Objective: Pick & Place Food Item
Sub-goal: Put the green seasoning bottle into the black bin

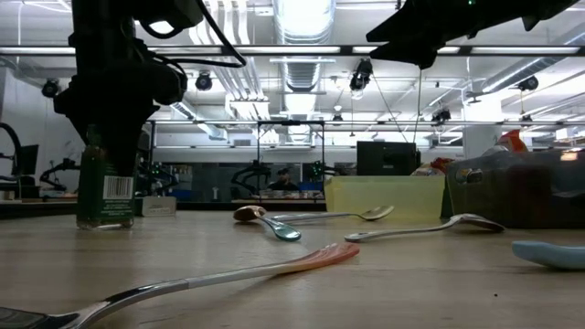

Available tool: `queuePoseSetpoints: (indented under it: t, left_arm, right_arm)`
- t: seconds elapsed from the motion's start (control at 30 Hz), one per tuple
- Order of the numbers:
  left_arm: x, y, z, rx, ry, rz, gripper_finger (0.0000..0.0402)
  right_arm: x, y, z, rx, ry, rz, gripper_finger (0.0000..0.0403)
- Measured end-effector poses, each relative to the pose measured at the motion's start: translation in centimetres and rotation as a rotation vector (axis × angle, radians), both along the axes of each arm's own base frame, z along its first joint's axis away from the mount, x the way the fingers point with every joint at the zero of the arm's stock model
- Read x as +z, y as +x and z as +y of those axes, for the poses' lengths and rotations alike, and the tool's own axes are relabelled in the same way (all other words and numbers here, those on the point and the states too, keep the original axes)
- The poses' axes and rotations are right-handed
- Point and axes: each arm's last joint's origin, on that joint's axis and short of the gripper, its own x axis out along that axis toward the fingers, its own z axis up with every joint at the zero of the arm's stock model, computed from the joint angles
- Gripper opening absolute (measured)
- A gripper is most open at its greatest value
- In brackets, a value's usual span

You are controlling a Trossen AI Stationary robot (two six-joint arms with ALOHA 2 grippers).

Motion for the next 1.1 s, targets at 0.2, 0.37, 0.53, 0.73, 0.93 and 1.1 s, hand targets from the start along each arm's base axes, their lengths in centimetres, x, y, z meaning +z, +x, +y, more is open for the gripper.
queuePoseSetpoints:
  t: [0.2,0.37,0.53,0.73,0.93,1.1]
  left_arm:
    - [0.4,0.5,-0.1,-0.035,-0.01,-0.027,0.0186]
    - [2.0,1.5,-0.3,-0.095,0.0,-0.094,0.0186]
    - [3.9,3.1,-0.5,-0.174,0.084,-0.225,0.0186]
    - [5.7,5.2,0.1,-0.239,0.133,-0.398,0.0186]
    - [6.7,6.7,1.4,-0.288,0.129,-0.517,0.0186]
    - [6.7,7.7,1.8,-0.35,0.115,-0.553,0.0186]
  right_arm:
    - [0.0,0.0,0.0,0.0,0.0,0.0,0.0292]
    - [0.0,0.0,0.0,0.0,0.0,0.0,0.0292]
    - [0.0,0.0,0.0,0.0,0.0,0.0,0.0292]
    - [0.0,0.0,0.0,0.0,0.0,0.0,0.0292]
    - [0.0,0.0,0.0,0.0,0.0,0.0,0.0292]
    - [0.0,0.0,0.0,0.0,0.0,0.0,0.0292]
